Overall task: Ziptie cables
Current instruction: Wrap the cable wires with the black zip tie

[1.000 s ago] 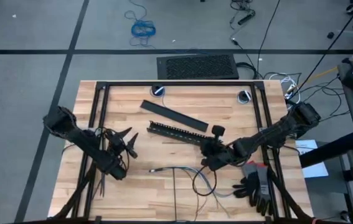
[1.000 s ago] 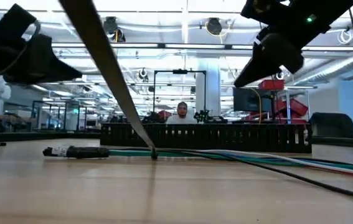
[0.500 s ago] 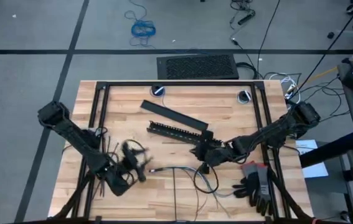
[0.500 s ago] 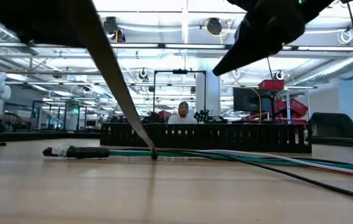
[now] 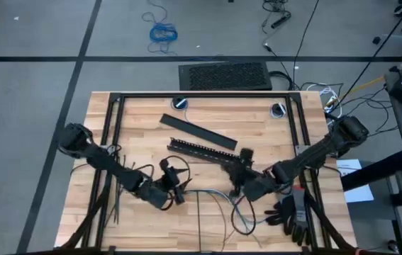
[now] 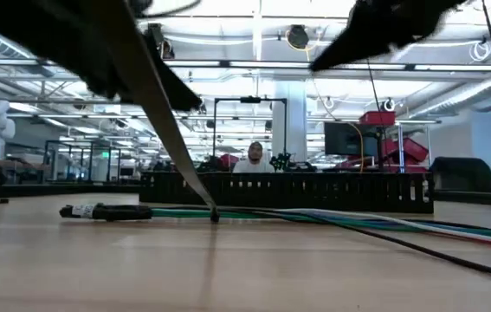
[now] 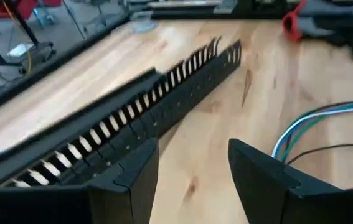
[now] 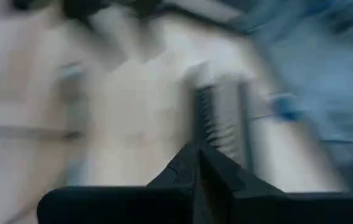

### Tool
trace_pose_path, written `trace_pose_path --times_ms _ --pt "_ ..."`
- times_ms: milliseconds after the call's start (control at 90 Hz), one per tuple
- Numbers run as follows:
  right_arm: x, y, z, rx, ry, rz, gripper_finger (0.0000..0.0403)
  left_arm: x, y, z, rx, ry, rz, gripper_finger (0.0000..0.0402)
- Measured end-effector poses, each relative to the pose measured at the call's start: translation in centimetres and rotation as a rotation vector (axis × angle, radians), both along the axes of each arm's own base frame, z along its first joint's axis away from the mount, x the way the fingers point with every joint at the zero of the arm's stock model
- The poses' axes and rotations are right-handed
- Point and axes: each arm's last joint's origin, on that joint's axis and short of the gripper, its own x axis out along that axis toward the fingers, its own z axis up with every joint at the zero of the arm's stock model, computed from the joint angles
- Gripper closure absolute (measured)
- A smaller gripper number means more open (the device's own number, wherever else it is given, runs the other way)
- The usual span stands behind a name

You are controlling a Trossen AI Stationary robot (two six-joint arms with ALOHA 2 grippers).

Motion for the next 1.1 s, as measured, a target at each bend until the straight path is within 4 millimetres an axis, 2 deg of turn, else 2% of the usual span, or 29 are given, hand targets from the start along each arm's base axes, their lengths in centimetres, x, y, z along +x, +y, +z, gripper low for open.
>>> trace_pose_path --times_ms 78,144,256,333,478,600,722,967,1100 --pt "-0.7 -1.2 2.5 -0.035 -0.074 -0.050 0.0394 0.4 0.3 -0.4 -0.005 -0.003 0.009 0.0211" --pt "-1.4 -2.1 4.2 0.003 -0.111 -0.004 0.0394 0.7 0.5 -0.6 -0.014 0.000 0.004 0.0211" --pt "-1.9 -2.6 4.9 0.117 -0.113 0.145 0.0394 0.8 0.6 -0.7 -0.012 0.011 -0.014 0.0210" --pt "-2.1 -2.4 3.5 0.161 -0.081 0.179 0.0394 0.7 0.6 -0.7 -0.009 0.014 -0.014 0.0210" --pt "-2.9 -1.8 -0.8 0.222 -0.042 0.134 0.0394 0.7 0.7 -0.7 0.005 0.016 0.007 0.0210" --pt "-4.6 -1.7 -4.5 0.274 -0.087 0.105 0.0394 0.6 0.8 -0.7 0.014 -0.006 0.056 0.0210" --pt "-6.1 -1.9 -7.0 0.342 -0.175 0.127 0.0394 0.3 0.9 -0.8 0.040 -0.022 0.101 0.0211" --pt "-7.4 -2.8 -8.5 0.389 -0.260 0.161 0.0394 -1.2 2.2 -2.9 -0.003 -0.002 0.147 0.0210" --pt "-7.1 -3.6 -8.9 0.457 -0.241 0.240 0.0394 -1.2 3.0 -3.5 -0.098 -0.004 -0.003 0.0211"
